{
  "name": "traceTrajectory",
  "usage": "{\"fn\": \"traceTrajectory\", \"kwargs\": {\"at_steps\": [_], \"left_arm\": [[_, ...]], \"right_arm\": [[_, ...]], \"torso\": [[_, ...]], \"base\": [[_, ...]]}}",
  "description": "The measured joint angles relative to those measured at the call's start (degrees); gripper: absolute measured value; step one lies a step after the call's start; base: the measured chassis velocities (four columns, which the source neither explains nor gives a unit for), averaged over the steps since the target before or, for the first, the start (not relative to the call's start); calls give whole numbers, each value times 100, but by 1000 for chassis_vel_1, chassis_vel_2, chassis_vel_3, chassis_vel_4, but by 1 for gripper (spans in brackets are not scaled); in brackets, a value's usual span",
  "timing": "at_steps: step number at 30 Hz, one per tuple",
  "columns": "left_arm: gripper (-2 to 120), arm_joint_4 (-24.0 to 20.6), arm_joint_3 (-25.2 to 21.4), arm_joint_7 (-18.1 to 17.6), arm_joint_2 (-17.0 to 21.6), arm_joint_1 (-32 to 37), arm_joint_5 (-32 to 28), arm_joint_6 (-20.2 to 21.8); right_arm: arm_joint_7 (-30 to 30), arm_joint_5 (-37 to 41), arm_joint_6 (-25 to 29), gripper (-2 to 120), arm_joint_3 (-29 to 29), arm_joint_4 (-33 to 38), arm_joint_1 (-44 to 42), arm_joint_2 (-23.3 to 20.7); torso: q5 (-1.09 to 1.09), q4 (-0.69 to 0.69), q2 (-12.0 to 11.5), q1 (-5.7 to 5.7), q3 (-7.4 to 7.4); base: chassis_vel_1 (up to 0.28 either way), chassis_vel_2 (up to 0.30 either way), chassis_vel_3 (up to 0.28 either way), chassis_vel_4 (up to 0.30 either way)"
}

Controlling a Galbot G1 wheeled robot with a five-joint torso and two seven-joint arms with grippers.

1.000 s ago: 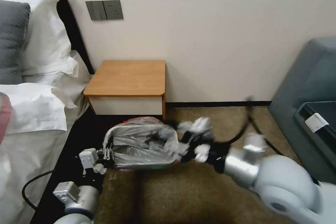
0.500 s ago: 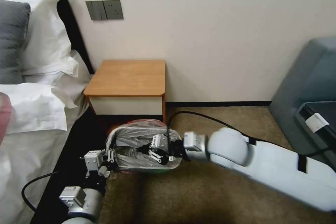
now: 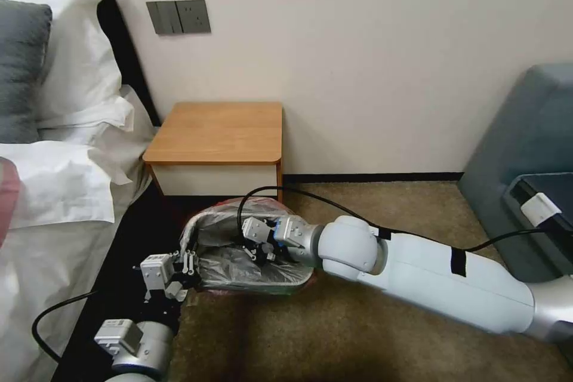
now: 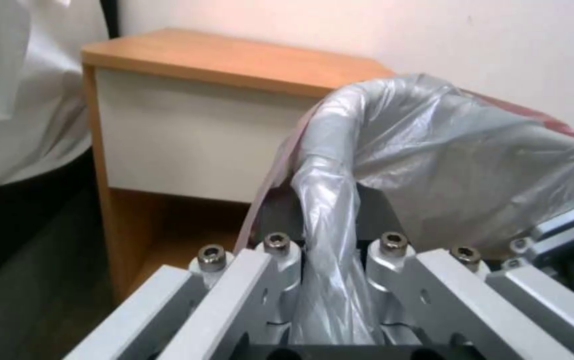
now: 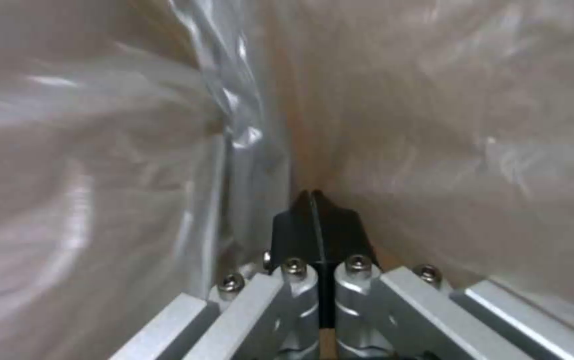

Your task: Pick up the garbage bag from the table and place it over the trash can.

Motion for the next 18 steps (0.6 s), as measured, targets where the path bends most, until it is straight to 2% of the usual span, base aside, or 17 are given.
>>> {"fn": "traceTrajectory", "kwargs": {"at_steps": [9,18], "left_arm": [[8,26,196,124,-61,25,592,-243],[8,-68,294,174,-90,65,759,-319]], "right_arm": [[511,165,-621,0,-309,73,282,196],[710,226,-673,0,-665,-272,461,451]], "torso": [[0,0,0,0,0],[0,0,0,0,0]], "base": [[0,0,0,0],[0,0,0,0]]}}
